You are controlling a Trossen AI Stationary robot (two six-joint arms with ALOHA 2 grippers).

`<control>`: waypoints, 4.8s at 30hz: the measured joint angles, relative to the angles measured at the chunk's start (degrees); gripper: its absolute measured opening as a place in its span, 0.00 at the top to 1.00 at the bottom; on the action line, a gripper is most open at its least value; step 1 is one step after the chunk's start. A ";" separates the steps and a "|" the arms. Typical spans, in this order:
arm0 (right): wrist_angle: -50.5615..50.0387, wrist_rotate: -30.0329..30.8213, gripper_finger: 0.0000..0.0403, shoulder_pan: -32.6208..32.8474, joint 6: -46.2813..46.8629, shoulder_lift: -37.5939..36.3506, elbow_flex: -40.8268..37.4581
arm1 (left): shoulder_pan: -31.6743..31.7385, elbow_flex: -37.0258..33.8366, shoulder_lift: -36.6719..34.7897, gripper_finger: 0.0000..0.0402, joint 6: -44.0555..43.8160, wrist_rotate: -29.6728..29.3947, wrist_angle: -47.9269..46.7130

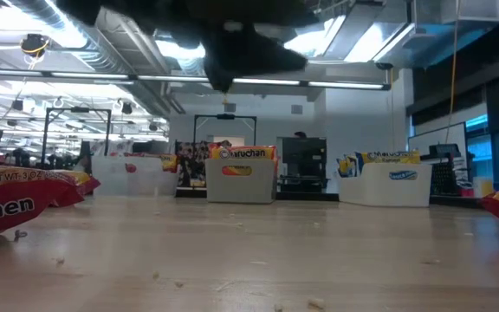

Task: Sort Maruchan noodles
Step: Put the red noodle pack into the transparent bin

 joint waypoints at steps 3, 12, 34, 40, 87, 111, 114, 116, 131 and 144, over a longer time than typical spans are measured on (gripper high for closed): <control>-2.12 0.34 0.99 2.03 3.66 1.82 -0.04 | -0.51 0.00 3.47 0.43 -1.82 -0.81 3.68; 3.15 3.64 0.98 3.55 4.63 10.98 -0.04 | -0.11 0.04 6.58 0.43 -3.47 -2.24 7.67; 18.53 7.98 0.98 -10.34 -22.20 4.33 -0.11 | -1.73 0.04 6.61 0.43 -4.54 -5.78 11.26; -2.68 6.68 0.98 -11.70 -0.28 -0.82 -0.09 | -3.49 3.87 11.46 0.43 -4.60 -5.89 12.01; 34.63 -39.86 0.42 -42.64 -14.85 -0.72 -21.88 | -4.80 19.04 30.16 0.43 -2.98 -8.81 10.58; 42.15 -56.39 0.17 -42.60 -5.62 -0.72 -21.81 | -4.75 18.97 30.18 0.43 -2.06 -10.53 7.07; 42.56 -59.16 0.18 -42.60 -3.76 -0.72 -21.81 | -4.75 18.97 30.18 0.43 -2.04 -10.53 7.10; 42.61 -59.54 0.19 -42.60 -2.60 -0.72 -21.81 | -4.75 18.97 30.18 0.43 -2.04 -10.53 7.13; 49.13 -38.50 0.21 -31.14 8.07 2.90 -21.76 | -4.61 18.97 30.21 0.43 -2.02 -10.42 7.31; 48.59 -32.50 0.55 -27.07 5.68 6.58 -17.04 | -4.57 18.97 30.21 0.43 -1.88 -10.39 7.31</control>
